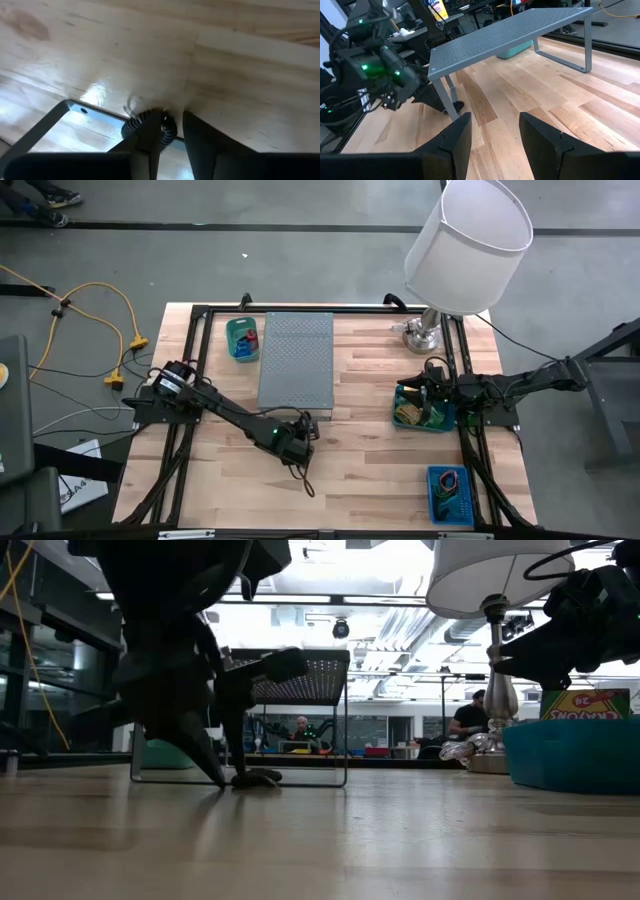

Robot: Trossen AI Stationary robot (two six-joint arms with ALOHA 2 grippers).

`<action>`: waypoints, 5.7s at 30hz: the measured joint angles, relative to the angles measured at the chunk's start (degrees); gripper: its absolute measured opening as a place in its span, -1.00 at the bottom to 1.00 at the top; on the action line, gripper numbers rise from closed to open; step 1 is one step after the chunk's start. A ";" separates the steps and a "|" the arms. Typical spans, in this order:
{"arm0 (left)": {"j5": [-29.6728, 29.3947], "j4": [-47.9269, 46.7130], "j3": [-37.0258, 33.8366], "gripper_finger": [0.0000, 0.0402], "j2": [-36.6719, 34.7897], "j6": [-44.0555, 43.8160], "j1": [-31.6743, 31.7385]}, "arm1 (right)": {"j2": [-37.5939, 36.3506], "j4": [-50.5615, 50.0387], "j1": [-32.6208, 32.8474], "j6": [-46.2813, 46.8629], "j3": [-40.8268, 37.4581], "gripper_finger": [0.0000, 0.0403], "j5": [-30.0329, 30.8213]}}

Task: Pick & Place Office Desk Supplies
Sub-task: Put the black spring keychain into the dark green bin

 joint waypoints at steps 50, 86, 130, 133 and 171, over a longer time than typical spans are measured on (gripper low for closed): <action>-6.47 -1.64 2.63 -0.63 0.05 -13.24 1.13 | -0.01 0.00 -0.01 0.00 0.00 -0.24 0.00; -2.19 -2.68 2.55 -0.63 0.05 -22.08 -7.10 | -0.01 0.00 -0.02 0.00 0.00 -0.24 0.00; 6.97 -6.70 2.59 -0.63 -0.04 -27.87 -2.98 | -0.01 0.00 -0.02 0.00 0.01 -0.24 0.01; 7.00 -6.74 2.59 -0.66 -0.04 -27.90 -2.98 | -0.01 0.00 -0.01 0.00 0.01 -0.24 0.01; 3.59 3.57 9.37 -0.91 -14.19 -50.63 -9.79 | 0.01 0.00 -0.02 0.00 0.02 -0.24 0.00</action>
